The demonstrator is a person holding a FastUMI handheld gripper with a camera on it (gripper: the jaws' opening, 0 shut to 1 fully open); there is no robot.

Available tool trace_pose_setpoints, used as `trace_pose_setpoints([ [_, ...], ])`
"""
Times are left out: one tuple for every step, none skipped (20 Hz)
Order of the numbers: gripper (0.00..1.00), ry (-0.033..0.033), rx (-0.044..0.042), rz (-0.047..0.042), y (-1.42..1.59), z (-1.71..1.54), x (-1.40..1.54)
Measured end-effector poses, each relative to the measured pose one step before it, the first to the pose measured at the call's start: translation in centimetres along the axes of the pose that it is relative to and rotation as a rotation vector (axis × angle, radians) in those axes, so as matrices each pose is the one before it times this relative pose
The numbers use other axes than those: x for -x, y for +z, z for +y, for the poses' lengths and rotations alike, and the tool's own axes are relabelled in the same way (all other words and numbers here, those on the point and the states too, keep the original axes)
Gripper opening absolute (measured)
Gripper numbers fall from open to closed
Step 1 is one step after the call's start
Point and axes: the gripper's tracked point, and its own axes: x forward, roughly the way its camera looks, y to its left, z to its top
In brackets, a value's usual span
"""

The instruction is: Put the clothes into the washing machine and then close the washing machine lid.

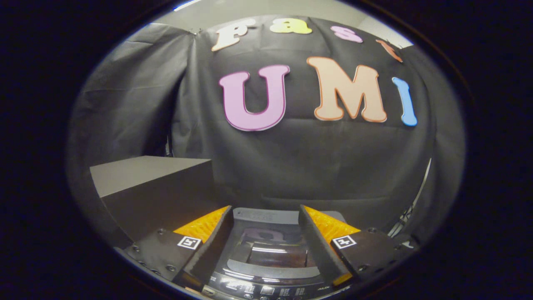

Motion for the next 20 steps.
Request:
trace_pose_setpoints([
  [0.98,0.00568,0.00672,-0.03425,0.325,-0.169,1.243],
  [0.98,-0.00337,0.00889,-0.03396,0.376,-0.310,1.177],
  [0.98,-0.00532,0.00572,-0.02508,0.126,-0.404,1.265],
  [0.98,-0.00574,0.00121,-0.01613,0.049,-0.305,1.378],
  [0.98,-0.00460,-0.00326,-0.01522,-0.049,-0.404,1.339],
  [0.98,-0.00464,-0.00648,-0.01045,-0.236,-0.492,1.522],
  [0.98,-0.00289,-0.00542,-0.01208,-0.326,-0.306,1.442],
  [0.98,-0.00773,-0.00100,-0.00932,-0.357,-0.497,1.595],
  [0.98,-0.01668,0.00107,-0.00552,-0.483,-0.808,1.610],
  [0.98,-0.01665,-0.00152,0.00490,-0.867,-0.887,1.524],
  [0.98,-0.01500,-0.00802,0.00467,-0.884,-0.866,1.437],
  [0.98,-0.01209,-0.01317,0.00749,-0.931,-0.723,1.536],
  [0.98,-0.01217,-0.01667,0.00326,-0.795,-0.741,1.549],
  [0.98,-0.01178,-0.01890,0.00023,-0.713,-0.891,1.520],
  [0.98,-0.01282,-0.02087,0.00046,-0.591,-0.831,1.200],
  [0.98,-0.01225,-0.01954,0.00070,-0.579,-0.821,1.151],
  [0.98,-0.01033,-0.01535,-0.00461,-0.199,-0.674,1.114],
  [0.97,-0.00701,-0.00513,-0.00674,-0.600,-0.484,1.082],
  [0.97,-0.00707,-0.00125,-0.00906,-0.371,-0.422,1.018],
  [0.97,-0.00709,0.00138,-0.00181,-0.582,-0.467,1.340],
])
